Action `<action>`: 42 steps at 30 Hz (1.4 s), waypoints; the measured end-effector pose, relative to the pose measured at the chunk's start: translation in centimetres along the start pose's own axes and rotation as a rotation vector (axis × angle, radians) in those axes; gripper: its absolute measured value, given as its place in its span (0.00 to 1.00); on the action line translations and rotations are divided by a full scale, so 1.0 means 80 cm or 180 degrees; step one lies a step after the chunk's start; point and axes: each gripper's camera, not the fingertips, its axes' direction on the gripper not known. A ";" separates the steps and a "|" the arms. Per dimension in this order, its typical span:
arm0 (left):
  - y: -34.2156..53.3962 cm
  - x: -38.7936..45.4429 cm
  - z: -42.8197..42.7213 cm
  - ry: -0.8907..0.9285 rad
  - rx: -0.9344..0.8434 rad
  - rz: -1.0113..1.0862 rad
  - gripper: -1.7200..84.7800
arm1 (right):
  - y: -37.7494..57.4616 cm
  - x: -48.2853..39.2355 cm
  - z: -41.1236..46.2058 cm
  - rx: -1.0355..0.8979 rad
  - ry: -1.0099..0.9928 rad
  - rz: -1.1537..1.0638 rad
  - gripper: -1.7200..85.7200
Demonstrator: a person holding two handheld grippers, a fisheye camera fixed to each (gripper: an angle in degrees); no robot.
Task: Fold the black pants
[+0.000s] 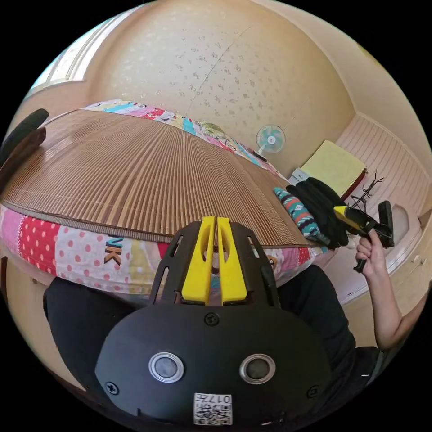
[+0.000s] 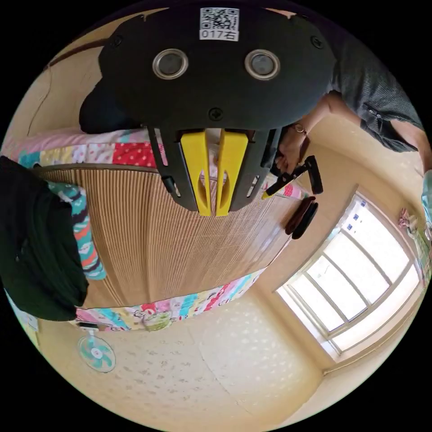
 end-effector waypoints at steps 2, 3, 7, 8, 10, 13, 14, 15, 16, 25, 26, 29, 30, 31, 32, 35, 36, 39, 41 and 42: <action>0.007 -0.001 0.005 -0.0011 -0.0025 0.0125 0.01 | 0.002 0.040 -0.056 0.0360 0.0566 0.0296 0.09; 0.010 -0.002 0.008 -0.0120 -0.0056 0.0193 0.01 | 0.004 0.065 -0.086 0.0538 0.0889 0.0466 0.10; 0.019 -0.021 0.015 -0.0307 -0.0157 0.0270 0.01 | 0.026 0.182 -0.157 0.0891 0.0338 0.1632 0.11; 0.023 -0.033 0.016 -0.0316 -0.0167 0.0213 0.01 | 0.036 0.195 -0.164 0.1051 0.0061 0.1756 0.12; 0.031 -0.052 0.016 -0.0291 -0.0139 0.0083 0.01 | 0.074 0.227 -0.183 0.1479 -0.0373 0.2174 0.12; 0.041 -0.076 0.014 -0.0275 -0.0069 -0.0070 0.01 | 0.095 0.241 -0.182 0.1601 -0.0426 0.2299 0.12; 0.043 -0.081 0.015 -0.0302 -0.0057 -0.0074 0.01 | 0.097 0.243 -0.181 0.1625 -0.0463 0.2290 0.12; 0.044 -0.085 0.018 -0.0334 -0.0066 -0.0056 0.01 | 0.098 0.246 -0.180 0.1656 -0.0510 0.2329 0.11; 0.044 -0.087 0.020 -0.0348 -0.0077 -0.0042 0.01 | 0.099 0.245 -0.183 0.1718 -0.0561 0.2395 0.11; 0.043 -0.135 0.036 -0.0294 -0.0092 -0.0126 0.01 | 0.069 0.168 -0.207 0.1595 0.0567 0.2055 0.22; 0.042 -0.144 0.038 -0.0258 -0.0090 -0.0162 0.01 | 0.060 0.168 -0.204 0.1546 0.0578 0.2004 0.22; 0.042 -0.162 0.043 -0.0162 -0.0075 -0.0240 0.01 | 0.002 0.171 -0.176 0.1190 0.0445 0.1771 0.24; 0.041 -0.168 0.045 -0.0135 -0.0077 -0.0258 0.01 | -0.025 0.170 -0.158 0.0970 0.0460 0.1709 0.25; 0.039 -0.171 0.046 -0.0124 -0.0077 -0.0264 0.01 | -0.049 0.169 -0.138 0.0726 0.0517 0.1769 0.25; 0.037 -0.177 0.048 -0.0107 -0.0075 -0.0274 0.01 | -0.059 0.165 -0.132 0.0703 0.0517 0.1808 0.25; 0.033 -0.191 0.054 -0.0108 -0.0038 -0.0312 0.01 | -0.112 0.090 -0.139 0.0980 0.0906 0.1282 0.20; 0.033 -0.195 0.057 -0.0099 -0.0029 -0.0325 0.01 | -0.143 0.042 -0.135 0.0986 0.1186 0.0876 0.16; 0.033 -0.205 0.065 -0.0076 0.0000 -0.0362 0.01 | -0.230 -0.084 -0.081 0.0662 0.1438 -0.0215 0.14; 0.031 -0.207 0.070 -0.0086 -0.0017 -0.0333 0.01 | -0.267 -0.158 -0.027 0.0346 0.1504 -0.0859 0.13; 0.029 -0.207 0.074 -0.0102 -0.0034 -0.0304 0.01 | -0.277 -0.209 0.018 0.0137 0.1575 -0.1334 0.13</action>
